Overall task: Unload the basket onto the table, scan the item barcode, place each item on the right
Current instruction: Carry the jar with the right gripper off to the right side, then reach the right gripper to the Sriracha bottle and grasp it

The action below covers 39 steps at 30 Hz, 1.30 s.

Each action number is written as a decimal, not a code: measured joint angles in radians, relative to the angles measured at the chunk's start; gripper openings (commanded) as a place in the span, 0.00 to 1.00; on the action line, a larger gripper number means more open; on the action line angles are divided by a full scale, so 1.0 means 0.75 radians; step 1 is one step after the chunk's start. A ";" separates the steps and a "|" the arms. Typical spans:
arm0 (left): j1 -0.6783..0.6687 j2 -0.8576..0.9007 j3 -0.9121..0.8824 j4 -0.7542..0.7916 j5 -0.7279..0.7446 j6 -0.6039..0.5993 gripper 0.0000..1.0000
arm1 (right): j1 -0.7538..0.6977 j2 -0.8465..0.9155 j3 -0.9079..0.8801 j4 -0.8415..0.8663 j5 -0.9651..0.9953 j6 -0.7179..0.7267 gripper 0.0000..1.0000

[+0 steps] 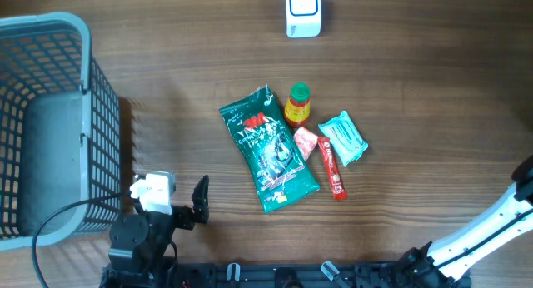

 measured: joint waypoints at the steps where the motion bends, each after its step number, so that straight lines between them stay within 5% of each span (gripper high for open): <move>1: 0.000 0.000 0.000 0.000 0.000 0.000 1.00 | 0.003 -0.010 0.056 -0.056 -0.036 0.034 1.00; 8: 0.000 0.000 0.000 0.000 0.000 0.000 1.00 | 0.142 -0.397 0.173 -0.343 -0.181 0.246 1.00; 14: 0.000 0.000 0.000 -0.002 0.000 0.000 1.00 | 0.422 -0.736 0.232 -1.014 -0.376 1.015 1.00; 17: 0.000 0.000 0.000 0.000 0.000 0.000 1.00 | 0.560 -0.721 0.181 -1.121 -0.612 1.263 1.00; 21: 0.000 0.000 0.000 -0.001 0.000 0.000 1.00 | 0.855 -0.709 0.037 -1.000 -0.732 1.307 1.00; 26: 0.000 0.000 0.000 -0.003 -0.001 0.000 1.00 | 1.233 -0.699 -0.252 -0.475 -0.940 1.389 1.00; 31: 0.000 0.000 0.000 -0.004 0.000 0.000 1.00 | 1.342 -0.689 -0.494 -0.131 -1.066 1.531 1.00; 39: 0.000 0.000 0.000 -0.004 0.000 0.000 1.00 | 1.453 -0.659 -0.518 -0.081 -1.071 1.571 1.00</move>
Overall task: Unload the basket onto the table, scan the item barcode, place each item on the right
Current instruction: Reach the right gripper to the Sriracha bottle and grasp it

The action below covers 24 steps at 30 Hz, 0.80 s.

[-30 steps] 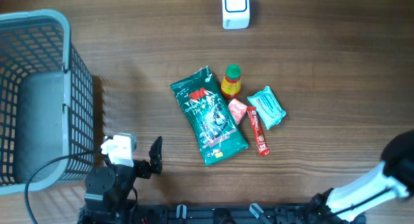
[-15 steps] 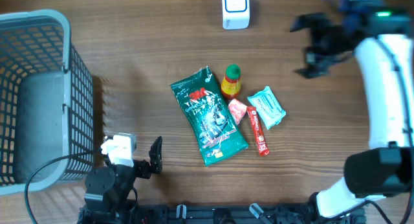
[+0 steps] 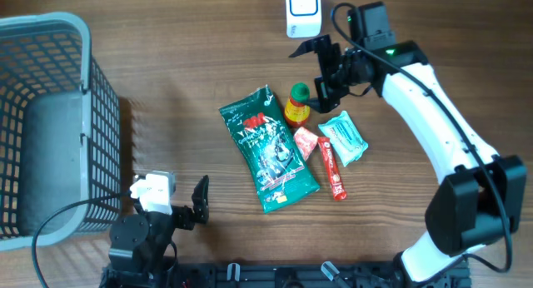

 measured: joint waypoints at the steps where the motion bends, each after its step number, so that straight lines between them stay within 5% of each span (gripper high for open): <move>1: 0.000 0.000 0.000 0.000 0.000 0.000 1.00 | 0.017 0.015 0.000 -0.002 0.000 -0.001 1.00; 9: 0.000 0.000 0.000 0.000 0.000 0.000 1.00 | 0.066 0.040 -0.002 -0.126 0.127 -0.001 0.98; 14: 0.000 0.000 0.000 0.000 0.000 0.000 1.00 | 0.066 0.057 -0.002 -0.127 0.263 0.001 0.85; 18: 0.000 0.000 0.000 0.000 0.000 0.000 1.00 | 0.066 0.097 -0.002 -0.125 0.287 -0.017 0.63; 24: 0.000 0.000 0.000 0.000 0.000 0.000 1.00 | 0.067 0.124 -0.002 -0.108 0.266 -0.135 0.57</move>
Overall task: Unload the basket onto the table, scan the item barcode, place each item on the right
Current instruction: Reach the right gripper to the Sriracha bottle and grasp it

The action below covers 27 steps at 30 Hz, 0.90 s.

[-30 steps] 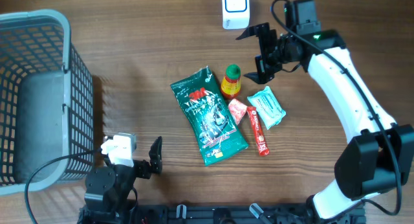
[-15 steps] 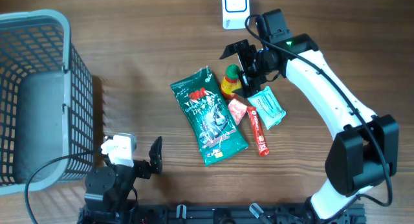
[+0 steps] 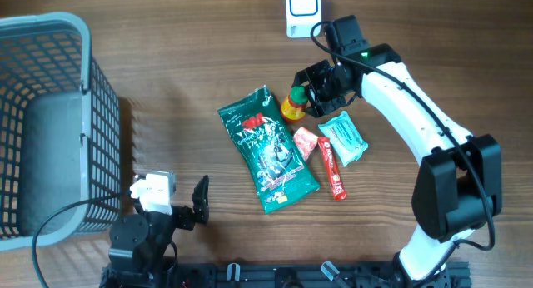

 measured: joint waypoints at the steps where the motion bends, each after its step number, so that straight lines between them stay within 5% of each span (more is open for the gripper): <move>1: 0.000 0.000 0.000 0.000 0.000 0.000 1.00 | -0.001 0.001 -0.001 0.009 -0.010 -0.036 0.61; 4: 0.000 0.000 0.000 0.000 0.000 0.000 1.00 | -0.001 0.001 -0.001 0.049 -0.054 -0.094 0.73; 13: 0.000 0.000 0.000 0.000 0.000 0.000 1.00 | -0.001 0.001 0.000 0.096 -0.166 -0.160 0.79; 27: 0.000 0.000 0.000 0.000 0.000 0.000 1.00 | 0.009 0.001 0.004 0.014 -0.106 0.001 0.52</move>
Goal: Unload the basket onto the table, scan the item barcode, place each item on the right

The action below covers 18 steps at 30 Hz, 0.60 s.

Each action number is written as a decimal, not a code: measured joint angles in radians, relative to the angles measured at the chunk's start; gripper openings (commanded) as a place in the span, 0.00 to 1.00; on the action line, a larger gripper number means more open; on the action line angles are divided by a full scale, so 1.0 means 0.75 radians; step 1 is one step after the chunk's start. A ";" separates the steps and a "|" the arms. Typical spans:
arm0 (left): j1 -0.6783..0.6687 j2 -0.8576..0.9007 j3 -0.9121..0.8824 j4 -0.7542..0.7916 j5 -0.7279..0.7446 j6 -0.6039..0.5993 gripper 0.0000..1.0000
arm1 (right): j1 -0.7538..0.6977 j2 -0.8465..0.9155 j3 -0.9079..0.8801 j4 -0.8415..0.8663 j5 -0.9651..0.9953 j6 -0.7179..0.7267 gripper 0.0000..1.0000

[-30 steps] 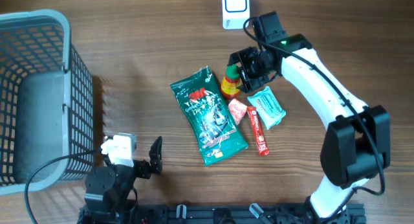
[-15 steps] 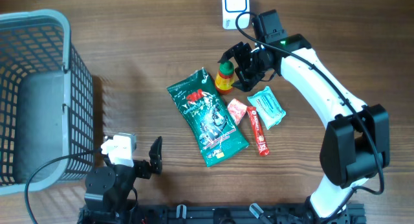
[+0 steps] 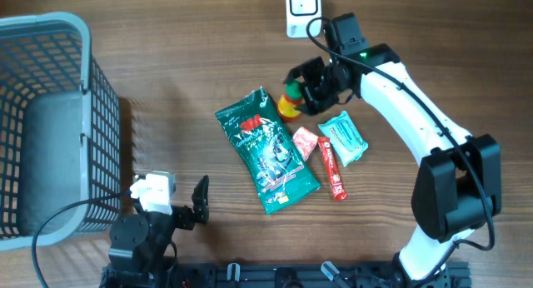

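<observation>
A small sauce bottle [image 3: 288,107] with a green cap and a yellow-red body sits tilted at the top of the item pile. My right gripper [image 3: 298,90] is shut on it, its fingers either side of the cap end. The white barcode scanner [image 3: 301,7] stands at the table's far edge, just beyond the right wrist. My left gripper [image 3: 199,201] rests near the front edge at the left, far from the items. How far its fingers are parted does not show.
A green snack bag [image 3: 266,151] lies left of the bottle. A pink packet [image 3: 306,143], a red stick pack [image 3: 334,167] and a teal packet [image 3: 344,138] lie to the right. A grey mesh basket [image 3: 50,72] fills the left side.
The right gripper has closed in on the bottle and shifted slightly left and toward the scanner. The bottle now sits tilted and a little further left. The green bag has shifted slightly.
At first the right arm was almost out of view at the right edge, and the bottle stood untouched among the items. Then the right gripper hung open just right of the bottle. Later it was down around the bottle, and now it holds it.
</observation>
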 measured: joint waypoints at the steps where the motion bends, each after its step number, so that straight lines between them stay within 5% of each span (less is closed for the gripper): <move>1: 0.000 0.000 0.000 0.000 0.000 0.000 1.00 | 0.000 0.001 0.000 -0.053 0.039 -0.005 0.48; 9: 0.000 0.000 0.000 0.000 0.000 0.000 1.00 | -0.001 -0.003 0.012 -0.099 0.082 -0.277 0.41; 13: 0.000 0.000 0.000 0.001 0.000 0.000 1.00 | -0.002 -0.004 0.035 -0.131 0.125 -0.590 0.41; 18: 0.000 0.000 0.000 0.001 0.000 0.000 1.00 | -0.010 -0.012 0.257 -0.513 0.383 -0.923 0.40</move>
